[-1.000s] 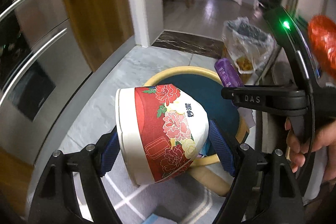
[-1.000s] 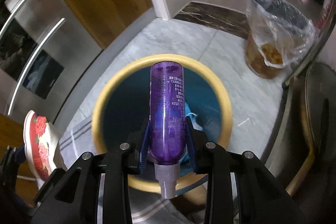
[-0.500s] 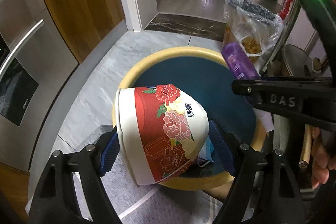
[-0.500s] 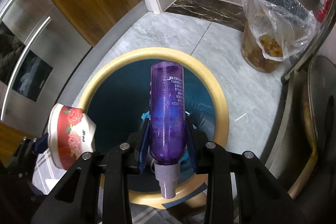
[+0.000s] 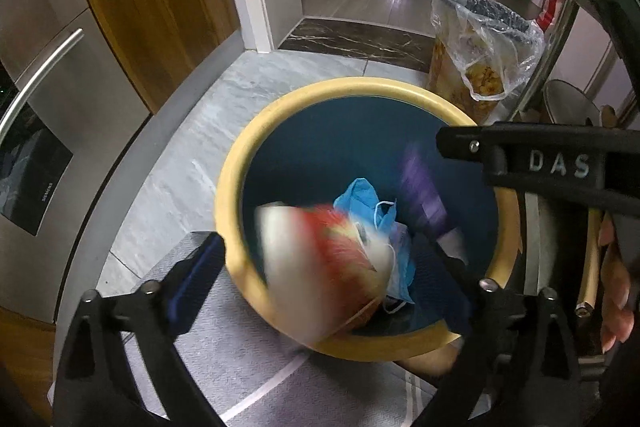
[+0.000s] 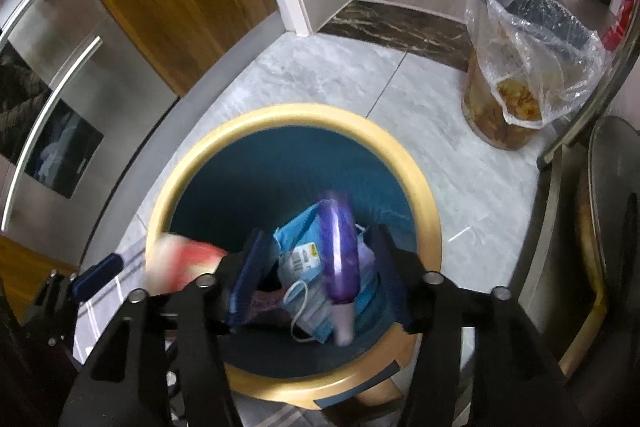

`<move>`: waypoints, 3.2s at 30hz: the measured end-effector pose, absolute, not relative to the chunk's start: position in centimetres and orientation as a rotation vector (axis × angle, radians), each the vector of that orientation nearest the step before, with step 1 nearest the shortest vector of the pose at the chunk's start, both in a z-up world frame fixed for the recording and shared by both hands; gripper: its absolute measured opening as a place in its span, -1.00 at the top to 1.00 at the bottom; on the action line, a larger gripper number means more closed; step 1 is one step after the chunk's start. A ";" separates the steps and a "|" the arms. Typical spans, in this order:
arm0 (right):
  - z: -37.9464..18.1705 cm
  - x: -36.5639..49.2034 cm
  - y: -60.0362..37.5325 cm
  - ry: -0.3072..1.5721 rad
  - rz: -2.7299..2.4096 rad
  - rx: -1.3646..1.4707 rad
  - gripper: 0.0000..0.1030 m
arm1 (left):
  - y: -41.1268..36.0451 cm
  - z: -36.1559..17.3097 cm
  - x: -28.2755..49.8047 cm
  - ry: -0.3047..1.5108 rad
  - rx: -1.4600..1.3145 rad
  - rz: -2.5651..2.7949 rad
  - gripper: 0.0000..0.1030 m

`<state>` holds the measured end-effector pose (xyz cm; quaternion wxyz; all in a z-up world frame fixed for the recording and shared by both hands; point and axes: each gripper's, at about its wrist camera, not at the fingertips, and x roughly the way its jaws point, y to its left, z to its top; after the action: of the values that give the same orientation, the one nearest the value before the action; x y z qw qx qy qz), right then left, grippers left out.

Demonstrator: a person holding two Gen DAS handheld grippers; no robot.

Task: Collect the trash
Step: 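Carry the bottle and bowl over the teal bin and open both tools, then move both tools back over the mat toward the tissue and mask, then grasp the white tissue with the left tool while the right tool grasps the blue face mask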

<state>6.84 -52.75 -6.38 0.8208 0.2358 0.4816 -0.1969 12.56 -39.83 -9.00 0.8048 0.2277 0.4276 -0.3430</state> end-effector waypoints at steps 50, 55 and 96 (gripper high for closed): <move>0.9 -0.5 -30.6 0.976 -0.240 0.188 -0.84 | -7.1 -1.0 3.0 0.820 0.274 -0.394 -0.89; -0.8 -0.1 -28.8 1.039 -0.212 0.156 -0.84 | -4.9 -2.1 3.8 0.893 0.185 -0.358 -0.89; -11.2 1.8 -29.4 1.384 -0.218 0.356 -0.38 | -12.9 -13.6 4.7 1.131 0.436 -0.513 0.85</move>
<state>1.77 -29.41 -11.19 0.7498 0.1629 0.6335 -0.0996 4.70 -12.86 -13.56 0.7912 0.2027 0.5254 -0.2384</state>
